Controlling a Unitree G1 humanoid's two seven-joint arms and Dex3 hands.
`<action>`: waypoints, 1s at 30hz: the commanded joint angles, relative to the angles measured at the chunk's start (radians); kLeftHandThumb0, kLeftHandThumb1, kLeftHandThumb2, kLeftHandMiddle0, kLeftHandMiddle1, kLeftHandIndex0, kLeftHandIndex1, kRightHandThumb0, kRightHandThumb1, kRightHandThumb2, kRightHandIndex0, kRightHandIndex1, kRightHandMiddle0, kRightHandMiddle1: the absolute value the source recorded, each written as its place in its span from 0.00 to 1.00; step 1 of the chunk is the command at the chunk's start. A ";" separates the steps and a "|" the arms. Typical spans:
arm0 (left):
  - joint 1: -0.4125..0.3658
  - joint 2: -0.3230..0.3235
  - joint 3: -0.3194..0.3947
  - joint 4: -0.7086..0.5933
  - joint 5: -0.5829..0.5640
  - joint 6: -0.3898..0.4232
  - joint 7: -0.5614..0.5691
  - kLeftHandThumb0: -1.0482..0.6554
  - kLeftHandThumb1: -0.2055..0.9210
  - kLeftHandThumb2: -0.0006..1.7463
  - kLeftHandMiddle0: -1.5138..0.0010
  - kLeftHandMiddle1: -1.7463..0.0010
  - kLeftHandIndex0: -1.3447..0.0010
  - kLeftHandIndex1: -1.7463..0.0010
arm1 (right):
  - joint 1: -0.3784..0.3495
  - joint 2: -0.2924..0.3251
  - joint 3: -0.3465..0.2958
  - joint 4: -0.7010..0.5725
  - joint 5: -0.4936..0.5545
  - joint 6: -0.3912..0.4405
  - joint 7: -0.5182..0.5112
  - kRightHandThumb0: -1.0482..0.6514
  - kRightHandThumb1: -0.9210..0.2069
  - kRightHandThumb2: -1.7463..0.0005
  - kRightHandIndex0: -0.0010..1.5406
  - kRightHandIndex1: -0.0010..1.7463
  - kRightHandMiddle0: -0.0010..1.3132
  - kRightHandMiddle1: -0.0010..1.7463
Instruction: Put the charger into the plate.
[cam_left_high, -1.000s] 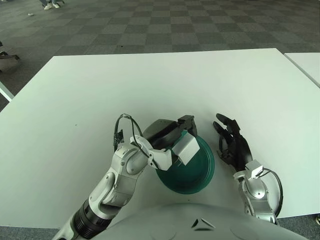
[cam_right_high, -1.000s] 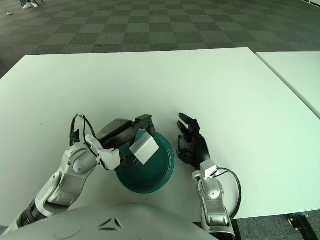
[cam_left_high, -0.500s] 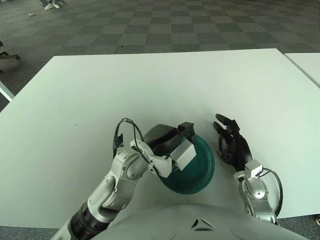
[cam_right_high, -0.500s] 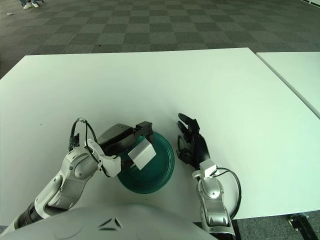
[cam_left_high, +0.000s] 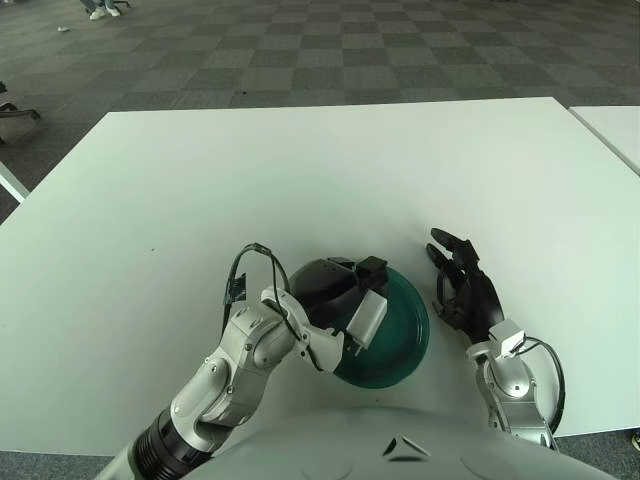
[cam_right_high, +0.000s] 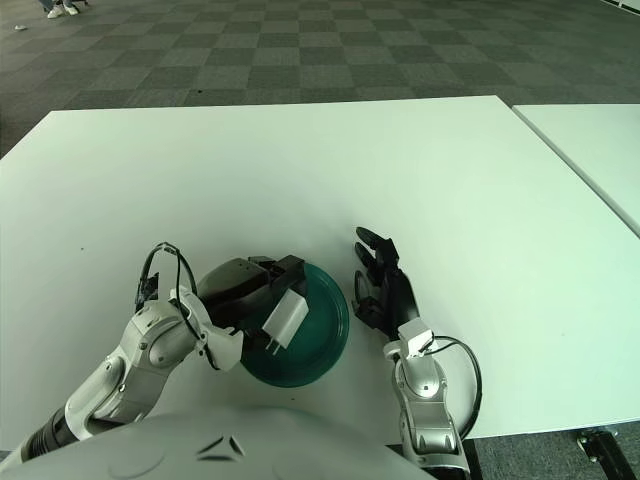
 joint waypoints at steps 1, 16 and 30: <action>-0.004 0.020 -0.002 0.014 0.039 -0.015 -0.021 0.09 1.00 0.32 0.90 0.37 0.99 0.26 | 0.047 0.005 0.012 0.053 -0.005 0.098 0.003 0.15 0.00 0.52 0.21 0.02 0.00 0.40; 0.015 0.033 0.034 0.013 0.025 -0.084 -0.017 0.00 1.00 0.46 0.99 0.96 1.00 0.87 | 0.037 -0.002 0.006 0.073 -0.012 0.084 0.003 0.16 0.00 0.52 0.20 0.01 0.00 0.39; 0.053 0.013 0.104 0.056 -0.105 -0.132 0.064 0.00 1.00 0.44 1.00 1.00 1.00 1.00 | 0.033 -0.013 0.007 0.089 -0.013 0.067 0.009 0.18 0.00 0.51 0.18 0.00 0.00 0.36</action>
